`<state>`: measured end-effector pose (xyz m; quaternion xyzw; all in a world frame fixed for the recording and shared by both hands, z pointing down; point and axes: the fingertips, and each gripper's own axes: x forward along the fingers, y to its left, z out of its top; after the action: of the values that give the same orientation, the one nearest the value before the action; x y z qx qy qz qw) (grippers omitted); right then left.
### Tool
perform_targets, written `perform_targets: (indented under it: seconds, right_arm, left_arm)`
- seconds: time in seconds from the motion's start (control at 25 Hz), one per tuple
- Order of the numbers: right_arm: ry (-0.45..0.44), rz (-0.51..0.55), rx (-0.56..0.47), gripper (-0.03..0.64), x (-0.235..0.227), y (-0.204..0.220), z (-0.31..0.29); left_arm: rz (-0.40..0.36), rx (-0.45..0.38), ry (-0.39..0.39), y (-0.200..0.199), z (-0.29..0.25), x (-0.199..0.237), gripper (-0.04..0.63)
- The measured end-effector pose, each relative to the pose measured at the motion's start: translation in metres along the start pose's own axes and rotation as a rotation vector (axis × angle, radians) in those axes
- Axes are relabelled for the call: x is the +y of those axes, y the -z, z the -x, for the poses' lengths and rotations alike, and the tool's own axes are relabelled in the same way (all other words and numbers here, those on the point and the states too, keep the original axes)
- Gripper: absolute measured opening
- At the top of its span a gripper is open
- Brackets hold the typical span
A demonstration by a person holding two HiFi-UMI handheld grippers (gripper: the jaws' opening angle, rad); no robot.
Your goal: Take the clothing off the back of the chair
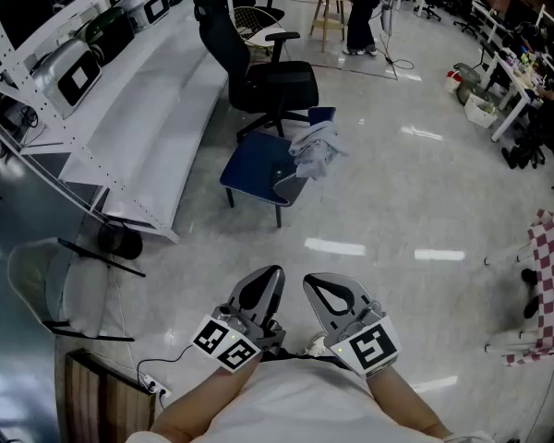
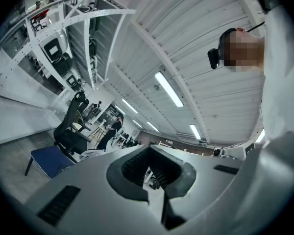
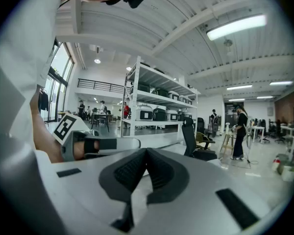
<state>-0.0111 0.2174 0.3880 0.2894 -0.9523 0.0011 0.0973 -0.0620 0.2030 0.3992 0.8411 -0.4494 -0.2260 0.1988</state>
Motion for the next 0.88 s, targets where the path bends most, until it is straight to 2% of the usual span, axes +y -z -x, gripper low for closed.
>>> perform_targets:
  seconds: [0.88]
  right_arm:
    - [0.006,0.015,-0.009,0.015,-0.015,0.003,0.023]
  left_arm:
    - [-0.011,0.007,-0.004,0.014,-0.01,-0.02,0.008]
